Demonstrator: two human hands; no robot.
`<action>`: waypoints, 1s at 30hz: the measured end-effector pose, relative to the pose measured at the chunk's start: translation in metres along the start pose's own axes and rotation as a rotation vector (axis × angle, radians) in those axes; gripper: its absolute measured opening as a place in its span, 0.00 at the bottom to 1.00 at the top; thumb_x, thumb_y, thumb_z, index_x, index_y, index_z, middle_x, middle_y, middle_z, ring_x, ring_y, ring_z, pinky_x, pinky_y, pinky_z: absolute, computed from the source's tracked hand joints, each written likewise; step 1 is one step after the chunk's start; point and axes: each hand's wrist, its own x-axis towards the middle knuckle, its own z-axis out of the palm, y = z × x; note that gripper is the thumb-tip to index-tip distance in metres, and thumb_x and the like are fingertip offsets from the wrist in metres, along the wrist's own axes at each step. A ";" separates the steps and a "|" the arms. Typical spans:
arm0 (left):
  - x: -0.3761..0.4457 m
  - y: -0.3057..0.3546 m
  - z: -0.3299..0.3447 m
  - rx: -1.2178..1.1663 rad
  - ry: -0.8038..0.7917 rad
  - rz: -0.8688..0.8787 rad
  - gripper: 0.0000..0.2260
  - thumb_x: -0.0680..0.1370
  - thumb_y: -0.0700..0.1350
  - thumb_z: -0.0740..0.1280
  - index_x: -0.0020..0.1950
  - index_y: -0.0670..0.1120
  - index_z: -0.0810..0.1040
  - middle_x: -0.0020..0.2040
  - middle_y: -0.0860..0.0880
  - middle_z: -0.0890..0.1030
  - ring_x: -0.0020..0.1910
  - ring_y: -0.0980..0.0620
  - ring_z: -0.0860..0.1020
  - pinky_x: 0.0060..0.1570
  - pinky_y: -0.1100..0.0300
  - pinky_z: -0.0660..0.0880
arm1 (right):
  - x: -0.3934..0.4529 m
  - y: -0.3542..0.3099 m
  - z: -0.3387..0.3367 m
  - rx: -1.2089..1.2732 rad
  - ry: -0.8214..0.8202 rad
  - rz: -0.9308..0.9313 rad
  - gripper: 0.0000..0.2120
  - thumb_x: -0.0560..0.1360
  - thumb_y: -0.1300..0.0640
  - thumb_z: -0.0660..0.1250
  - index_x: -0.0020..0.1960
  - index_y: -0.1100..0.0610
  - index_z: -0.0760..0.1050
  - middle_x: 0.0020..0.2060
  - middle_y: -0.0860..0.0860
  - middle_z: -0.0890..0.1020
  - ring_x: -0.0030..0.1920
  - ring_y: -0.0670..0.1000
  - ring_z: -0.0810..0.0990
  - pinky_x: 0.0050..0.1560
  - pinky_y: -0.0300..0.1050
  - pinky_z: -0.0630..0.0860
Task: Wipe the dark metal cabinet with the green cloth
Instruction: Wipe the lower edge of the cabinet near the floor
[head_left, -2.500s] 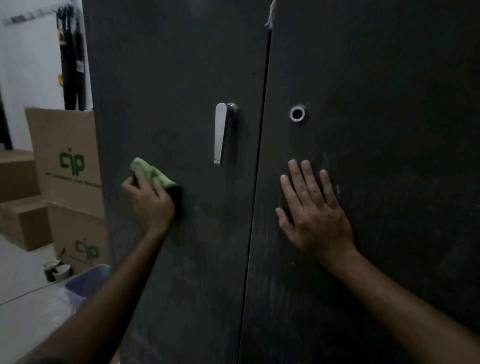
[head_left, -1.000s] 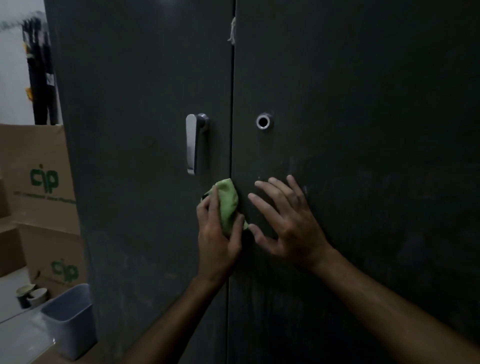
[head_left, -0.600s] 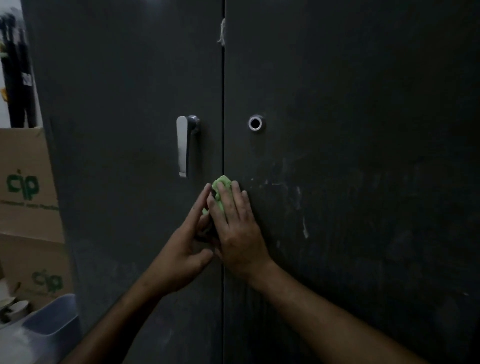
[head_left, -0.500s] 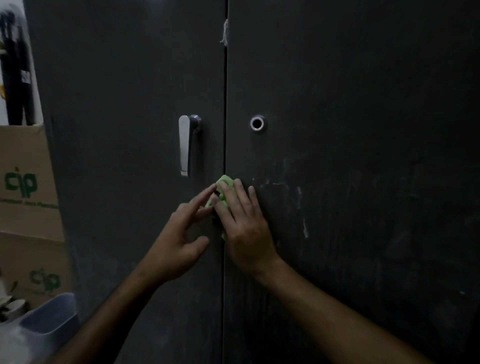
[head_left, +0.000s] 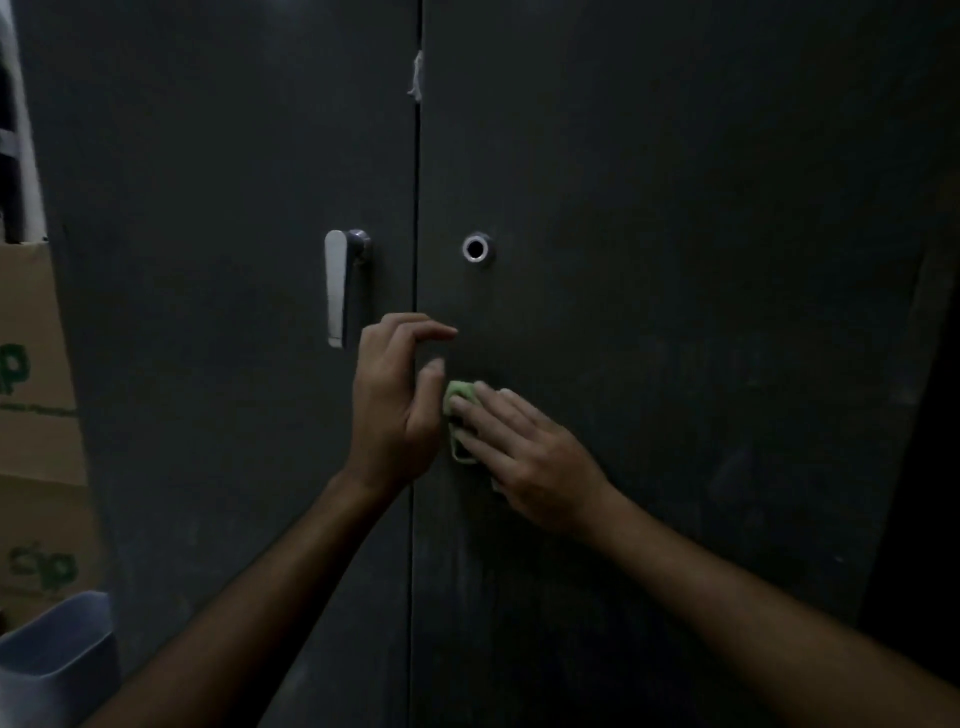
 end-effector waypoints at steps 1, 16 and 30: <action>-0.002 0.000 0.007 0.013 -0.039 0.031 0.12 0.77 0.41 0.61 0.57 0.40 0.79 0.56 0.47 0.75 0.59 0.52 0.73 0.59 0.59 0.69 | -0.014 0.014 -0.008 -0.009 -0.016 -0.017 0.25 0.70 0.61 0.72 0.67 0.61 0.76 0.72 0.61 0.70 0.73 0.63 0.67 0.71 0.59 0.68; -0.020 -0.003 0.083 0.069 -0.119 0.164 0.26 0.78 0.51 0.55 0.71 0.38 0.70 0.73 0.41 0.69 0.76 0.43 0.63 0.73 0.43 0.62 | -0.086 0.064 -0.038 0.030 0.195 0.368 0.22 0.71 0.70 0.70 0.65 0.64 0.77 0.71 0.63 0.71 0.73 0.65 0.67 0.70 0.60 0.69; -0.025 -0.018 0.102 0.319 -0.095 0.268 0.29 0.77 0.48 0.58 0.76 0.38 0.65 0.78 0.40 0.62 0.80 0.42 0.56 0.78 0.42 0.55 | -0.151 0.105 -0.066 -0.075 0.271 0.526 0.24 0.71 0.74 0.65 0.66 0.66 0.76 0.71 0.65 0.69 0.73 0.67 0.66 0.69 0.62 0.70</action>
